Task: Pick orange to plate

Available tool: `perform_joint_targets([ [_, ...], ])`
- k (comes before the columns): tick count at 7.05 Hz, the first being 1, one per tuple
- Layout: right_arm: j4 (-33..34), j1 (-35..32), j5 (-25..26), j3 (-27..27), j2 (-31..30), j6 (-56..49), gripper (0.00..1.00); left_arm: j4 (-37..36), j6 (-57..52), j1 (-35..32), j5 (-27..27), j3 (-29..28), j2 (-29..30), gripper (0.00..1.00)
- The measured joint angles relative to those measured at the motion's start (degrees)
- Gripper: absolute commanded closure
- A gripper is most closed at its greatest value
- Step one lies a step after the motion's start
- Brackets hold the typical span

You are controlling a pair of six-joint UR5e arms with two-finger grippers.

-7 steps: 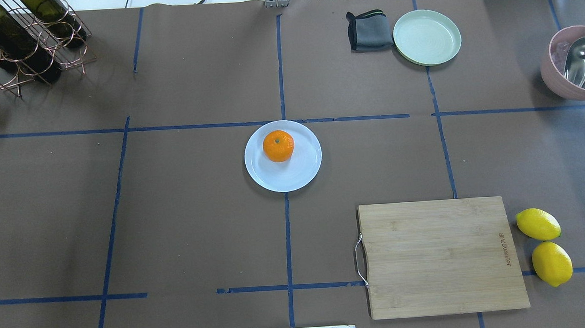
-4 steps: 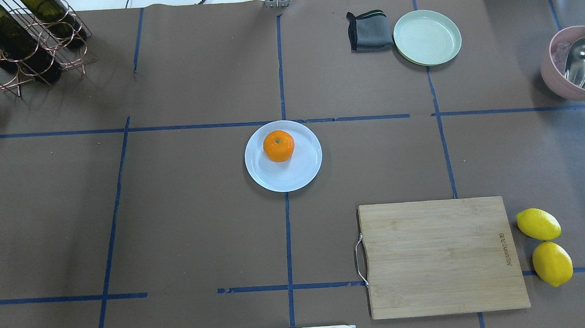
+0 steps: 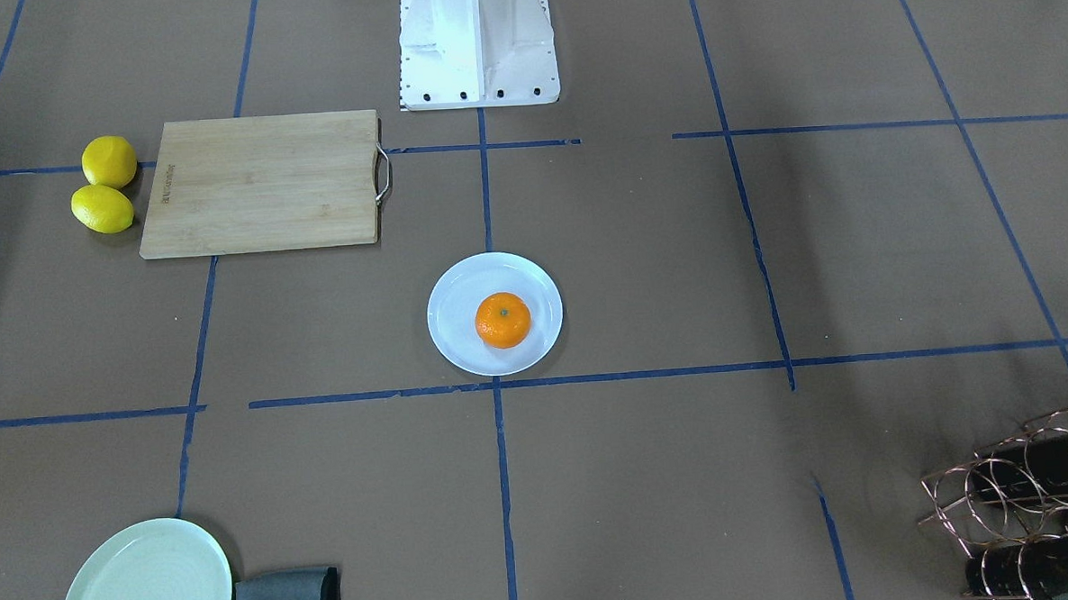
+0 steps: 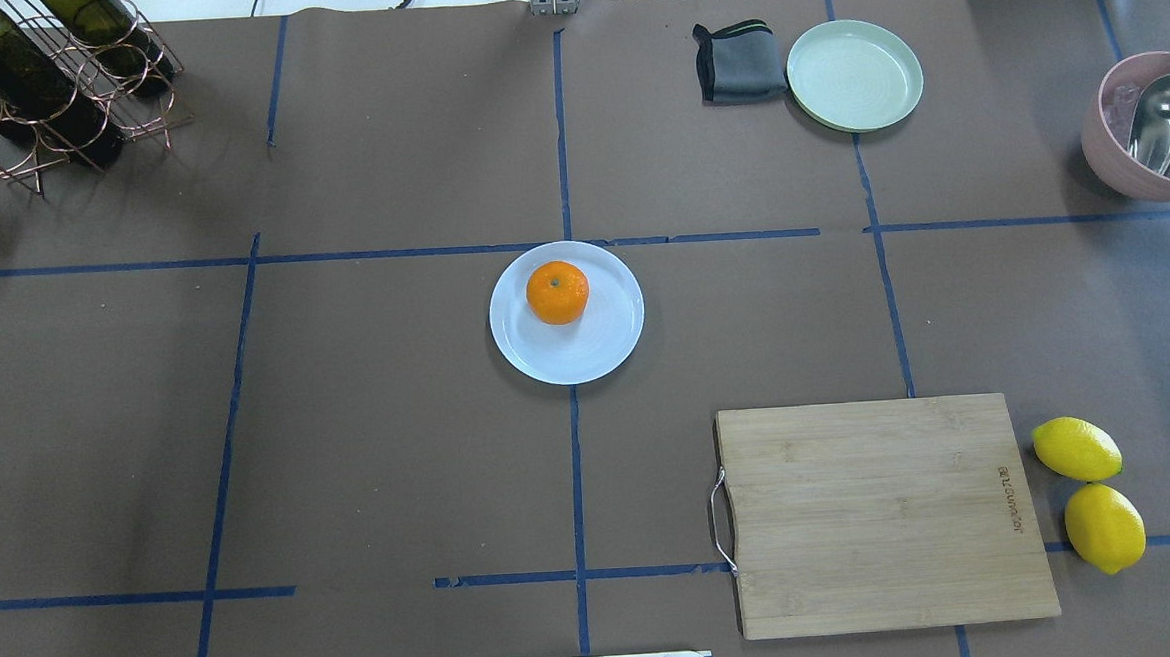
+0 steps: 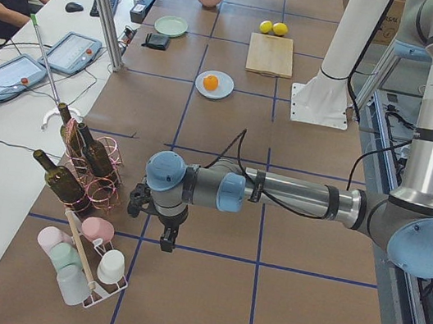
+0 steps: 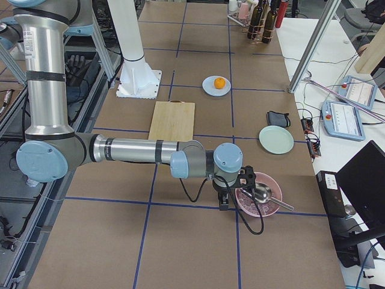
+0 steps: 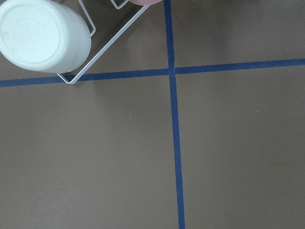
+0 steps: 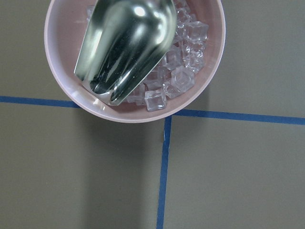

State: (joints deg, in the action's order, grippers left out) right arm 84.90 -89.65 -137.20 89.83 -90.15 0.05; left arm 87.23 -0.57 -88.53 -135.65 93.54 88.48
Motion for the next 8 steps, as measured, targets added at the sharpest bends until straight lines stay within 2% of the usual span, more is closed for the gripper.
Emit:
perform_joint_targets([
  [8,0.0,-0.3,0.0,0.0,0.1,0.0,0.0,0.4,0.9,-0.1,-0.1,0.1,0.2,0.0],
])
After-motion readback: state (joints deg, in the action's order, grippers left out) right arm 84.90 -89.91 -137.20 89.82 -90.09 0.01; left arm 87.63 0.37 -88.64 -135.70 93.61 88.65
